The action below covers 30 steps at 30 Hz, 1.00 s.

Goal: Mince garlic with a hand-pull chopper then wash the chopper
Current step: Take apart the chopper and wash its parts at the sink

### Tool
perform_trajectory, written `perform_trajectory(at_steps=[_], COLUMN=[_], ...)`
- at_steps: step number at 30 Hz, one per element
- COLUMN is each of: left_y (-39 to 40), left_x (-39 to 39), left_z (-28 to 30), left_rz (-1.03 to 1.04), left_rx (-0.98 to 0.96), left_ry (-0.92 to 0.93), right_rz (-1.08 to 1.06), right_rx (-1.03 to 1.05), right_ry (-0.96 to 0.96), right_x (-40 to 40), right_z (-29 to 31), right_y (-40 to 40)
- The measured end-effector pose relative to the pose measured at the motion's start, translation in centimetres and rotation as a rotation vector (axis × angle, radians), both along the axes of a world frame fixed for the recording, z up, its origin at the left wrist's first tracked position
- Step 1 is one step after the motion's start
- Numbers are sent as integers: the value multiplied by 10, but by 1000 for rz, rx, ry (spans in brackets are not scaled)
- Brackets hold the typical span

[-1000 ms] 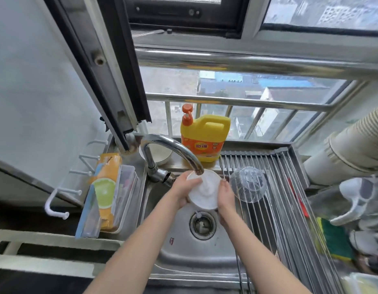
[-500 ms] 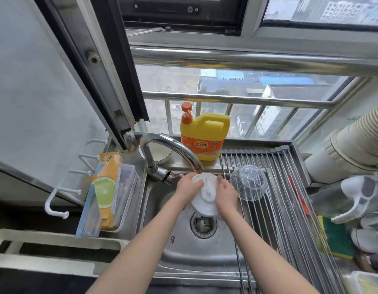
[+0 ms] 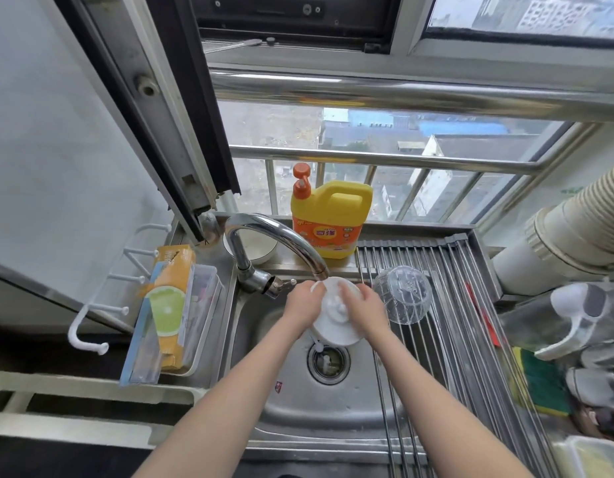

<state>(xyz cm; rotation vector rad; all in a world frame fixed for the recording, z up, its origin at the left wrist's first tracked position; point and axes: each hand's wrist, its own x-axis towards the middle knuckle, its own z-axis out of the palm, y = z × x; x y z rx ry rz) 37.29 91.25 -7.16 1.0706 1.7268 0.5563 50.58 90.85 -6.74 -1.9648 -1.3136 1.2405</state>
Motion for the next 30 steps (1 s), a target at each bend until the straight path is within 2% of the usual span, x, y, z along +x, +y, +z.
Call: perform_trajectory(at_steps=[3, 6, 7, 10, 12, 16, 17, 19, 22, 23, 26, 28, 30], left_y=[2, -2, -2, 2, 7, 10, 12, 15, 14, 14, 9, 9, 7], left_x=[0, 10, 16, 20, 15, 4, 3, 1, 1, 1, -4, -6, -2], left_z=[-6, -7, -6, -1, -2, 3, 2, 0, 2, 0, 2, -1, -4], left_rz=[82, 328, 402, 483, 433, 191, 161, 137, 57, 27, 52, 46, 19], left_rx=[-71, -164, -156, -86, -61, -40, -37, -37, -10, 14, 11, 0, -2], left_ry=[-164, -473, -515, -339, -266, -160, -162, -153, 11, 66, 113, 111, 115], right_rz=[-120, -472, -562, -582, -522, -483, -482, -482, -479, -469, -376, -307, -317], right_rx=[-16, -34, -45, -129, -147, -201, -200, -201, -146, -131, -178, -184, -155], right_ry=[-47, 2, 23, 30, 185, 586, 625, 588, 283, 248, 409, 380, 274], right_x=[0, -13, -18, -26, -25, -9, -8, -10, -9, -7, -1, 5, 10], right_z=[0, -2, -2, -1, -2, -1, 0, -1, -2, -1, 3, -1, -5], right_y=[2, 1, 1, -7, -10, 2, 2, 1, -4, -5, -8, -11, -12])
